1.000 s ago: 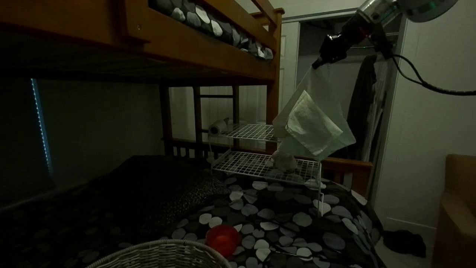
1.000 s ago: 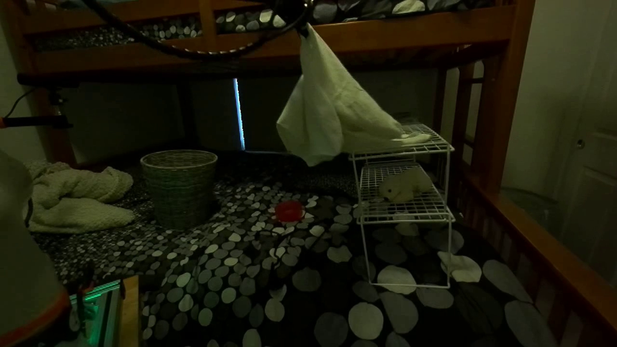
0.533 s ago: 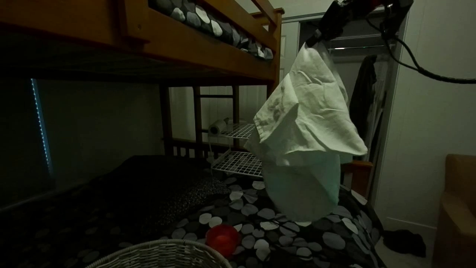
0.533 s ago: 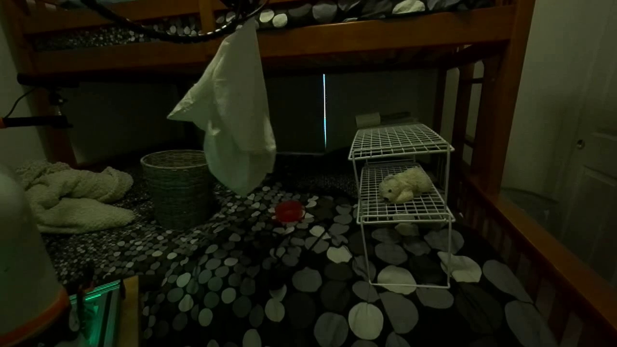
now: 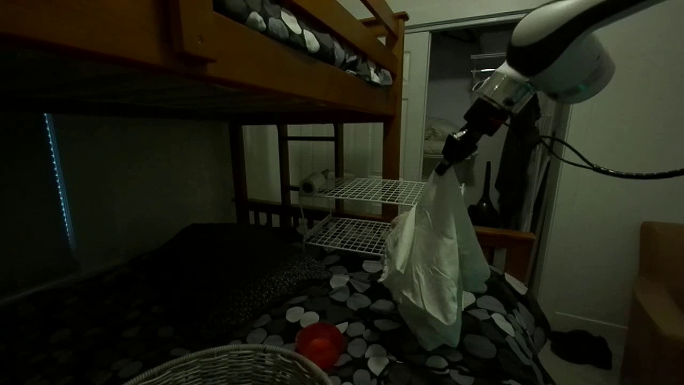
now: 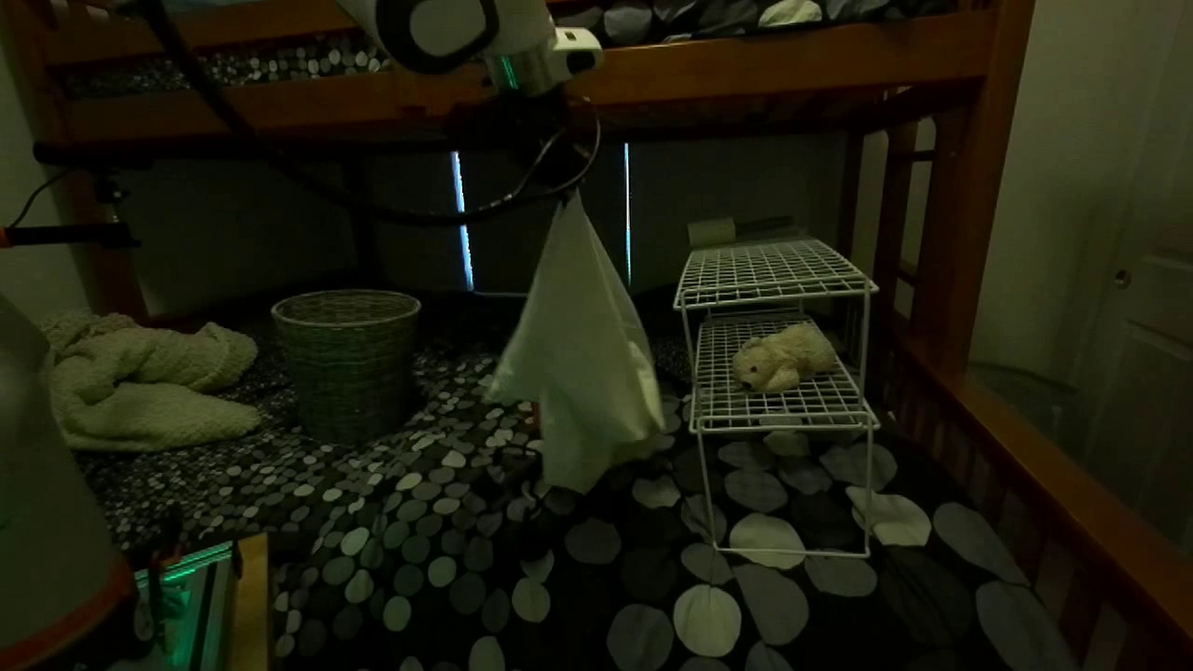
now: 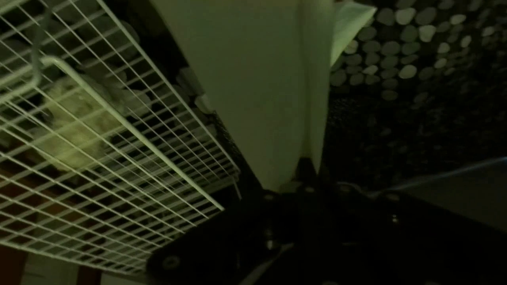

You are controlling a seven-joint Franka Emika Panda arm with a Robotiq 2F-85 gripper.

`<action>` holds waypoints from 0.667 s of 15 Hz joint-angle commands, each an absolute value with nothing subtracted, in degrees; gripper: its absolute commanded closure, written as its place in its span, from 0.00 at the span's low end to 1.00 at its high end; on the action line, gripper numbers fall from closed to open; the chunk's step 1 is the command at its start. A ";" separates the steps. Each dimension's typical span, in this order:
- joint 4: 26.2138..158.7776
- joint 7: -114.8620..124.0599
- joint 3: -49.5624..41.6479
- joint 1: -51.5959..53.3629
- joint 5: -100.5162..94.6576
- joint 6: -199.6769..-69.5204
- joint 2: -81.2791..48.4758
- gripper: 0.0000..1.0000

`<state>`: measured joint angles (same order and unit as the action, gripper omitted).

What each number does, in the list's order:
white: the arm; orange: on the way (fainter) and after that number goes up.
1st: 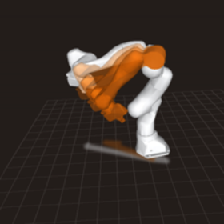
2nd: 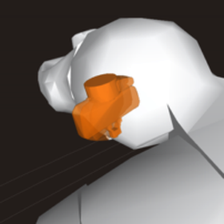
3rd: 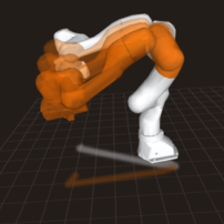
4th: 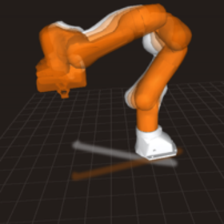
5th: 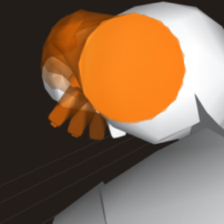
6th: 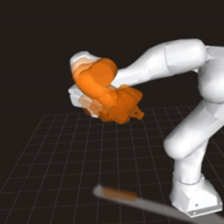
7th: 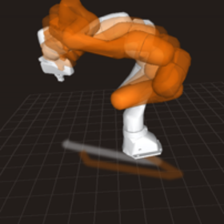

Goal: Pick up the white bedsheet and put it on the bed

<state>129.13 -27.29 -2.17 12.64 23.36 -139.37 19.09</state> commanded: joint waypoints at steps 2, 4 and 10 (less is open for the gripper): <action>133.17 -17.59 1.26 8.44 12.60 -141.52 12.86 1.00; 133.24 -13.81 2.08 7.76 9.20 -138.78 10.50 0.73; 130.80 -10.42 2.08 6.35 5.19 -132.62 8.40 0.30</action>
<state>132.62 -11.16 1.75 7.84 7.39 -137.37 8.01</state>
